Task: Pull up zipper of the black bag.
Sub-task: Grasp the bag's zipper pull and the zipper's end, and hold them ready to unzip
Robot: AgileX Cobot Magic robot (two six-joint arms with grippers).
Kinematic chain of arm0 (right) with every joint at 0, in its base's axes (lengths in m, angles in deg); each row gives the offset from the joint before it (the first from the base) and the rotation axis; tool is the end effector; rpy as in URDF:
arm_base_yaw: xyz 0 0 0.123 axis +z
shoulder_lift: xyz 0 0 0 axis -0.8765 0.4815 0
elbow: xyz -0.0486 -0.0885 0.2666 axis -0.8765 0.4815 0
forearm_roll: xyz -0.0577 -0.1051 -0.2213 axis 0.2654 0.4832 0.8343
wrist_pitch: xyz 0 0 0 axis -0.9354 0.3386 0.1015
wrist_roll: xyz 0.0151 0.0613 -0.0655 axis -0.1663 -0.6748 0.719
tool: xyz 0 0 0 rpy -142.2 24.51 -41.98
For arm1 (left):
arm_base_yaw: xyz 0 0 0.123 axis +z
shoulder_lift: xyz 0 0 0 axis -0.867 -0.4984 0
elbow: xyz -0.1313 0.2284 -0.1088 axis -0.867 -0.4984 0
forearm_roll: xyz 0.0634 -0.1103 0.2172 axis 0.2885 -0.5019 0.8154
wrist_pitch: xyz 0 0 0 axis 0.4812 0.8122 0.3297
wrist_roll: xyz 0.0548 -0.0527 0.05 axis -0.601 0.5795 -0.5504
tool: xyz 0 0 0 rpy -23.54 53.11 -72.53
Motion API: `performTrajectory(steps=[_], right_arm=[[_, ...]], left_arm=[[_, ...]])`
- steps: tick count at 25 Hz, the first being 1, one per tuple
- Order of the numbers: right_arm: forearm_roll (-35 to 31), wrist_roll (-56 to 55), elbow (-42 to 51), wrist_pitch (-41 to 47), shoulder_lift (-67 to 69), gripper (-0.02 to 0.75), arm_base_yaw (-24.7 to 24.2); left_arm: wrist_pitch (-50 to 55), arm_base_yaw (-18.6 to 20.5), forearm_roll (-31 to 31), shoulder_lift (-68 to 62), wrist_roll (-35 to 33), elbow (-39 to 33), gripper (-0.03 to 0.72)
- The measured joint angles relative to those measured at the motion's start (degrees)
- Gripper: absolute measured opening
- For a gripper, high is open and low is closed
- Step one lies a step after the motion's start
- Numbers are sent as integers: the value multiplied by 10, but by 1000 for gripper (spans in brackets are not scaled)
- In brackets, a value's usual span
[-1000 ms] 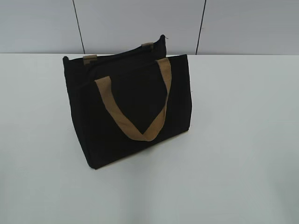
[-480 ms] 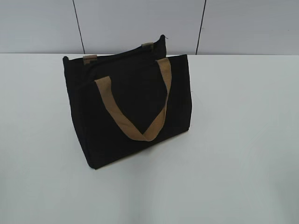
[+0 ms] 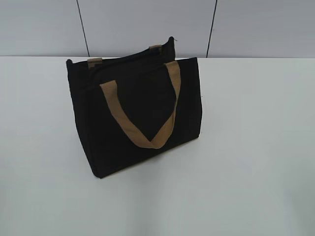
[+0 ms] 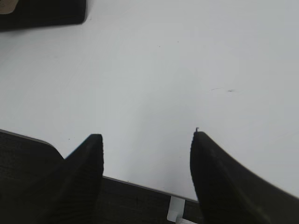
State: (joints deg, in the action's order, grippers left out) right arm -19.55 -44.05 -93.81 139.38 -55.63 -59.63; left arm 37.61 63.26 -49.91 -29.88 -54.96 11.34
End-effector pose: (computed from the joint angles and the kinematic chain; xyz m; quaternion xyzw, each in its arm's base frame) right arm 0.0108 0.0128 0.2662 -0.1483 0.8785 0.0144 0.4539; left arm -0.0114 -0.0216 0.2882 0.0956 0.8333 -0.0468 0.5424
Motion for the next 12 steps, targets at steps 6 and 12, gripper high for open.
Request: performTrajectory(steps=[6,12], right_arm=[[0,0,0,0,0,450,0],[0,0,0,0,0,450,0]], left_arm=[[0,0,0,0,0,0,241],[0,0,0,0,0,0,253]])
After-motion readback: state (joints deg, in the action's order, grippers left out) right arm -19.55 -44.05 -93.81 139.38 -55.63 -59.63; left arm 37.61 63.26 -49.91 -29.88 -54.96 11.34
